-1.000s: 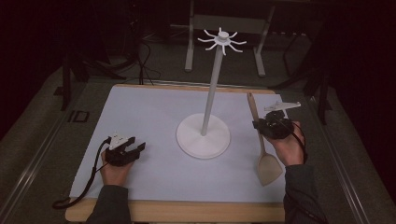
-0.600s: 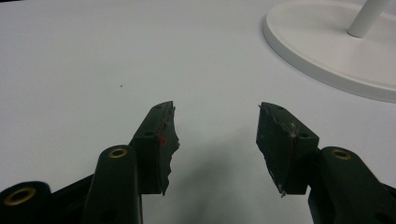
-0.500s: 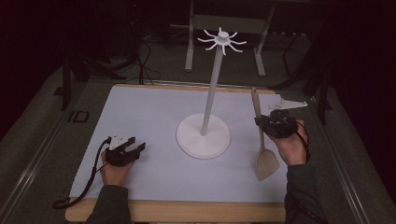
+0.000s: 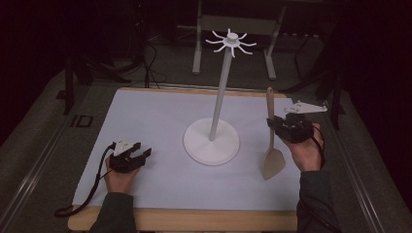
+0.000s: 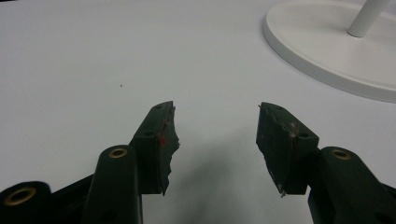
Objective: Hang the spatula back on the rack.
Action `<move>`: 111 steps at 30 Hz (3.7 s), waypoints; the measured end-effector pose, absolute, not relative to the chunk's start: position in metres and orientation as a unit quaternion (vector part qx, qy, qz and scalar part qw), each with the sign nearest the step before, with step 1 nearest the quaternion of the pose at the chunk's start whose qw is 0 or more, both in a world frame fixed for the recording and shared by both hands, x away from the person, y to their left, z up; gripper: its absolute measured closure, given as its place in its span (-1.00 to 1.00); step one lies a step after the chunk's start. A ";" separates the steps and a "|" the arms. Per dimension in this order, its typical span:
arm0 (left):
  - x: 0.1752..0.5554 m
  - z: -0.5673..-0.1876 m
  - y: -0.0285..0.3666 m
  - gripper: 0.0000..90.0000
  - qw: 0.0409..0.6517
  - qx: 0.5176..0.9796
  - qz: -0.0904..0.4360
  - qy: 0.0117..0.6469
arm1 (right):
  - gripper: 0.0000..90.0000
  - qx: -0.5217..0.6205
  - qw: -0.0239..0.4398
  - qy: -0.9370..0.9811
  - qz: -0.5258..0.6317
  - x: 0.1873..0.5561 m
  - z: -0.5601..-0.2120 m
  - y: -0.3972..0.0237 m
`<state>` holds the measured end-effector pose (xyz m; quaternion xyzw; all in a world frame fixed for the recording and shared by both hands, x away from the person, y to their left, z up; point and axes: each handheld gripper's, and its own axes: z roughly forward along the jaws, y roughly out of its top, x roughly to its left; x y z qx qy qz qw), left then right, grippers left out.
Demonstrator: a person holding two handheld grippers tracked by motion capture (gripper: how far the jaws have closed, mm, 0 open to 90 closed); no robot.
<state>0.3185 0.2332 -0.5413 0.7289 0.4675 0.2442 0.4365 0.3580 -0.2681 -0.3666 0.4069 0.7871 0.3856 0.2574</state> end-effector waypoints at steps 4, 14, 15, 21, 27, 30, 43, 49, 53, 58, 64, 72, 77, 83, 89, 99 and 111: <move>0.318 -0.541 0.233 0.05 0.437 0.729 0.244 0.468 | 0.67 0.405 0.260 0.785 0.391 0.357 -0.364 -0.268; 0.319 -0.541 0.233 0.05 0.437 0.729 0.244 0.468 | 0.67 0.391 0.265 0.781 0.408 0.356 -0.358 -0.264; 0.319 -0.541 0.233 0.05 0.437 0.729 0.244 0.468 | 0.67 0.389 0.266 0.782 0.409 0.356 -0.357 -0.263; 0.319 -0.541 0.233 0.05 0.436 0.729 0.244 0.468 | 0.67 0.385 0.268 0.779 0.416 0.357 -0.354 -0.261; 0.319 -0.541 0.233 0.05 0.437 0.728 0.244 0.468 | 0.67 0.382 0.269 0.777 0.421 0.357 -0.352 -0.257; 0.319 -0.541 0.233 0.05 0.437 0.728 0.244 0.468 | 0.67 0.380 0.270 0.776 0.424 0.357 -0.351 -0.255; 0.319 -0.541 0.233 0.05 0.437 0.728 0.243 0.468 | 0.67 0.372 0.272 0.775 0.433 0.357 -0.346 -0.249; 0.319 -0.541 0.233 0.05 0.437 0.729 0.244 0.468 | 0.67 0.368 0.273 0.774 0.438 0.357 -0.342 -0.246; 0.319 -0.541 0.233 0.05 0.437 0.728 0.244 0.468 | 0.67 0.365 0.274 0.772 0.442 0.357 -0.339 -0.244; 0.319 -0.541 0.233 0.05 0.437 0.728 0.244 0.468 | 0.67 0.360 0.273 0.772 0.446 0.358 -0.335 -0.240; 0.319 -0.541 0.233 0.05 0.437 0.729 0.244 0.468 | 0.67 0.354 0.273 0.773 0.450 0.358 -0.330 -0.235; 0.319 -0.541 0.233 0.05 0.437 0.728 0.244 0.468 | 0.67 0.345 0.274 0.771 0.460 0.358 -0.321 -0.228; 0.319 -0.541 0.233 0.05 0.437 0.728 0.244 0.468 | 0.67 0.339 0.275 0.771 0.464 0.357 -0.315 -0.225; 0.319 -0.541 0.233 0.05 0.437 0.729 0.244 0.468 | 0.67 0.333 0.273 0.771 0.470 0.358 -0.309 -0.222; 0.319 -0.541 0.233 0.05 0.437 0.728 0.244 0.468 | 0.67 0.323 0.269 0.772 0.478 0.358 -0.301 -0.217; 0.318 -0.541 0.233 0.05 0.437 0.729 0.244 0.468 | 0.67 0.312 0.265 0.770 0.489 0.358 -0.291 -0.212; 0.318 -0.541 0.233 0.05 0.437 0.728 0.244 0.469 | 0.67 0.305 0.267 0.767 0.497 0.358 -0.283 -0.208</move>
